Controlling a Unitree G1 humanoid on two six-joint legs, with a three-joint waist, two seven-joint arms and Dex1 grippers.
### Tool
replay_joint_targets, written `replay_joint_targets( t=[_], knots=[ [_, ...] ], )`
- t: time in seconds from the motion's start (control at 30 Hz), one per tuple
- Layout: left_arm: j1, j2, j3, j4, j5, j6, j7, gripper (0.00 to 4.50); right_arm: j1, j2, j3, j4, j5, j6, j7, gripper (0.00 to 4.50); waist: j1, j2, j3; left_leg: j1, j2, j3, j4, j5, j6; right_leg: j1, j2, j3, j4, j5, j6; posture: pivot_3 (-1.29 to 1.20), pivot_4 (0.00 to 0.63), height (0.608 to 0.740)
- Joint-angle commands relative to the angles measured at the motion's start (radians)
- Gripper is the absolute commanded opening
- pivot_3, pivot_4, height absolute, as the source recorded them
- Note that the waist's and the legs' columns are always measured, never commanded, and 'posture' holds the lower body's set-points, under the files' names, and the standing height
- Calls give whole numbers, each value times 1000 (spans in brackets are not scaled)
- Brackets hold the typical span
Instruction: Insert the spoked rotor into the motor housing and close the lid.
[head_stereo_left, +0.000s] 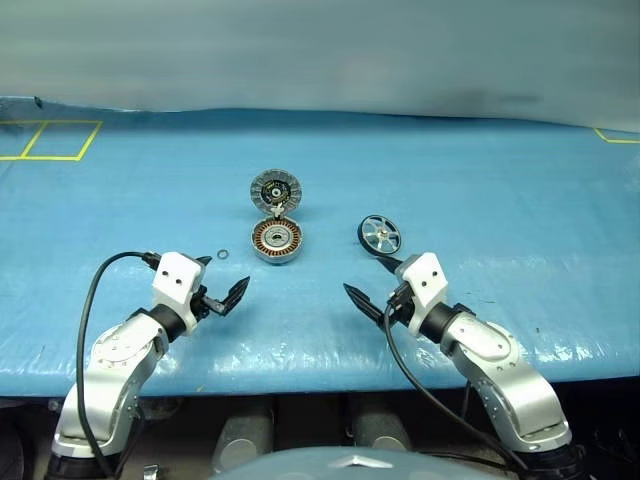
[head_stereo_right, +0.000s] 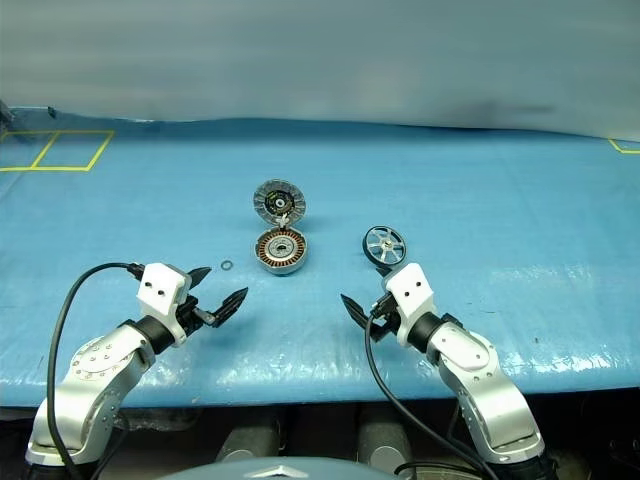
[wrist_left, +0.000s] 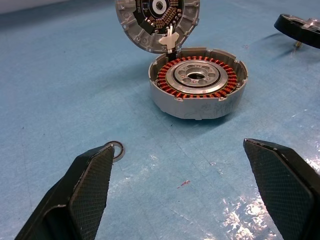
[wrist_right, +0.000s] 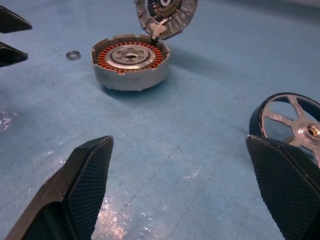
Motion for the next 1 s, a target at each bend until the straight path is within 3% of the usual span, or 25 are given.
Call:
replay_joint_targets(
  t=[0.03, 1.0],
  knots=[
    [-4, -4, 3, -14, -5, -12, -1, 4500, -19, -3, -9, -9, 7, 3, 8, 4469, 0, 0, 0, 0, 0, 0, 0, 0, 0, 0, 0, 0, 0, 0, 0, 0, 150, 740],
    [-8, -8, 6, -14, 0, -15, 0, 4500, -28, -6, -6, -18, 10, 42, 18, 4469, 0, 0, 0, 0, 0, 0, 0, 0, 0, 0, 0, 0, 0, 0, 0, 0, 150, 740]
  ],
)
